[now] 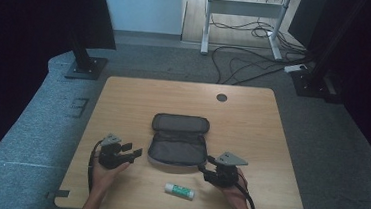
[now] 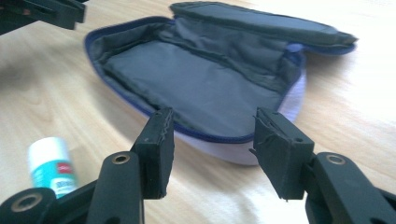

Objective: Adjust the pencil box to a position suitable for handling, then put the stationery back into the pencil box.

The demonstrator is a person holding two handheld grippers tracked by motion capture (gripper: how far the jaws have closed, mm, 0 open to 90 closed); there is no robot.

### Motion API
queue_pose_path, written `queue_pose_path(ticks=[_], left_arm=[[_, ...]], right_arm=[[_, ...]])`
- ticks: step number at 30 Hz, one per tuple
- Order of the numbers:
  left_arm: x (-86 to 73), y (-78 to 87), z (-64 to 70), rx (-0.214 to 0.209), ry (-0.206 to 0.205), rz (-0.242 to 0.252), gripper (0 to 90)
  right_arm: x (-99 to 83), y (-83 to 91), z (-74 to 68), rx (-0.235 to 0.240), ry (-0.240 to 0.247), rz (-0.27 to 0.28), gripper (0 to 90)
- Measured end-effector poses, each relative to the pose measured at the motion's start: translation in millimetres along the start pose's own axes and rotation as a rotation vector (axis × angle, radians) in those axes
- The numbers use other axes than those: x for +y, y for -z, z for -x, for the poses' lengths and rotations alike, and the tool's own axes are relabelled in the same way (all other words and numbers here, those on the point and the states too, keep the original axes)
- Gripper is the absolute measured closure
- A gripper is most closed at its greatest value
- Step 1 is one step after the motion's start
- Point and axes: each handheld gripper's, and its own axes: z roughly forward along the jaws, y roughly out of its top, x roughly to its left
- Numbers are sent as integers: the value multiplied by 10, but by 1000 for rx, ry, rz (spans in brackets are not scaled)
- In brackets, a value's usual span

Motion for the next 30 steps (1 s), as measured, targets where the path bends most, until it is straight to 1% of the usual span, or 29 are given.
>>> queue_pose_path(ticks=[7, 12, 19, 22, 30], left_arm=[[-96, 21, -29, 7, 4, -17, 425], [-132, -7, -60, 7, 11, -28, 426], [-139, -2, -67, 9, 8, -26, 427], [-143, 5, -72, 14, 12, -18, 428], [-151, 0, -65, 15, 9, -19, 427]], right_arm=[[-28, 29, -163, 43, 33, -5, 472], [-42, 58, -238, 99, 15, 1, 471], [-68, 16, -354, 110, 61, -21, 472], [-79, -5, -399, 121, 70, -29, 471], [-102, -27, -517, 148, 96, -42, 478]])
